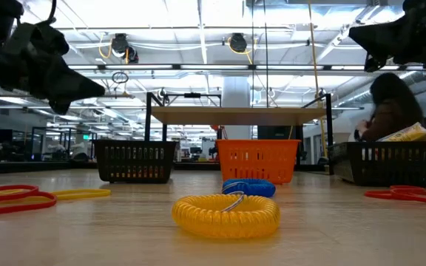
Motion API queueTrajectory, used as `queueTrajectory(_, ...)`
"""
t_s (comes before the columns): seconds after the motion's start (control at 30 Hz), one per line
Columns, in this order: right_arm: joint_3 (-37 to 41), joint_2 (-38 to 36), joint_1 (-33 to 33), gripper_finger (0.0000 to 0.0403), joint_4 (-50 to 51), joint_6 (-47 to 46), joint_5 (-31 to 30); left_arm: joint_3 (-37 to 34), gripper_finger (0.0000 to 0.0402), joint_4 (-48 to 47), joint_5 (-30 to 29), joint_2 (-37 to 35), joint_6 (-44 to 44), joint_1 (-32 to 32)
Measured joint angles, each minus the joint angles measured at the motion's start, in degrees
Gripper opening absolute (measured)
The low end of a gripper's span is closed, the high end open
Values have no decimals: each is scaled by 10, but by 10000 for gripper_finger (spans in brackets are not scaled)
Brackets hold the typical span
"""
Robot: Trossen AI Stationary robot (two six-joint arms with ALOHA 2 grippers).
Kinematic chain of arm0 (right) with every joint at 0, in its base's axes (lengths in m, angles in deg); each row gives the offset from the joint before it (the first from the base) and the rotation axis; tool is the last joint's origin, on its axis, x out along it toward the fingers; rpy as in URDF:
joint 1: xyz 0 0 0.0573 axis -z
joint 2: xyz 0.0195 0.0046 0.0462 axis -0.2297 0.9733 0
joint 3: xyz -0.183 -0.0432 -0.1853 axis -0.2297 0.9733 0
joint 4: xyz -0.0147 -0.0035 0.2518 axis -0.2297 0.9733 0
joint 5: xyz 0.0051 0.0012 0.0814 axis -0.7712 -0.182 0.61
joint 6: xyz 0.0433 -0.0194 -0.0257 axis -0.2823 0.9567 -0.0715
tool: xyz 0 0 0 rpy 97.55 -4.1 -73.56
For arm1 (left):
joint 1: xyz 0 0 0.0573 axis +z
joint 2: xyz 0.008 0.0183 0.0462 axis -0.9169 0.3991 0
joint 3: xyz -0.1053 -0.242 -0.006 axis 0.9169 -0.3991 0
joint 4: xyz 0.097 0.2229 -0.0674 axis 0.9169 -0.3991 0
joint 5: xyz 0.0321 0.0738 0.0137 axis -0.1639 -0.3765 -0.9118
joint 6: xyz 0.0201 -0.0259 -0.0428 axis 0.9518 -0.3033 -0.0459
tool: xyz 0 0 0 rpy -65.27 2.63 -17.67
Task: Pick & Place Office Desk Supplies
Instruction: Put the yellow rubber band into the left black bin
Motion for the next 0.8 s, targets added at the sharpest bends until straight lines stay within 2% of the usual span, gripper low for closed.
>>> queueTrajectory(0.13, 0, 0, 0, 2, -15, 12, -2, 0, 22, 0, 6, 11, -2, -29)
queueTrajectory(0.23, 0, 0, 0, 1, -22, 29, -2, 0, 7, 0, 6, 25, -8, -48)
queueTrajectory(0.47, 0, 4, 0, 1, -7, 9, -2, 1, 3, -2, -22, 78, -76, -104)
queueTrajectory(0.53, 0, 7, 0, 1, -8, -1, -2, 14, 3, -38, -22, 98, -126, -124)
queueTrajectory(0.7, 0, 12, 0, 2, -7, -16, 0, 109, 2, -230, -22, 183, -254, -191)
queueTrajectory(0.8, 0, 12, 0, 1, -9, -14, 0, 189, 7, -297, -22, 255, -248, -234)
